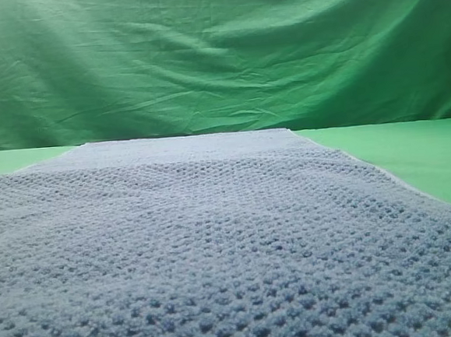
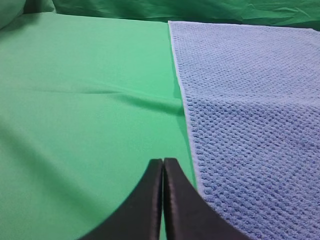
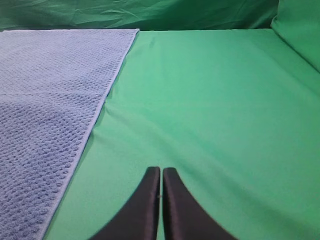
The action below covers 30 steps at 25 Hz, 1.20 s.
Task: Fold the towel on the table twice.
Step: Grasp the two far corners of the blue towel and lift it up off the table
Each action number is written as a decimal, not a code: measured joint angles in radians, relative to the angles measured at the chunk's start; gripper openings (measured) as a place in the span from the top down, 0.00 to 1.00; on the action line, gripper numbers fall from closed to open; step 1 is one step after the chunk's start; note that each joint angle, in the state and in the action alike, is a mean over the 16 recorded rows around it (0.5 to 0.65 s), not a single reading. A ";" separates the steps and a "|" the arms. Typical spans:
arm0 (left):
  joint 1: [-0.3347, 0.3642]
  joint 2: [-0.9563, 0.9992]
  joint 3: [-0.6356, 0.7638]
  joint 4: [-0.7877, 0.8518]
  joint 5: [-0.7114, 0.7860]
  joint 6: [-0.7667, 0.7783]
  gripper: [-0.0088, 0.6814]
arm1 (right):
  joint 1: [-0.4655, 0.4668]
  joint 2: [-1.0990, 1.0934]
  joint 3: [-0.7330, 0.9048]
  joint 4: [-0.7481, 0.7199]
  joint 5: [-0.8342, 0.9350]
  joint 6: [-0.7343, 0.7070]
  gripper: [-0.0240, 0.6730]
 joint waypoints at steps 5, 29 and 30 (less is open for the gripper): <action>0.000 0.000 0.000 0.000 0.000 0.000 0.99 | 0.000 0.000 0.000 0.000 0.000 0.000 0.97; 0.000 0.000 0.000 -0.140 -0.044 0.000 0.99 | 0.000 0.000 0.000 0.058 -0.138 -0.009 0.97; 0.000 0.000 0.000 -0.165 -0.053 0.000 0.99 | 0.000 0.000 0.000 0.070 -0.165 -0.009 0.97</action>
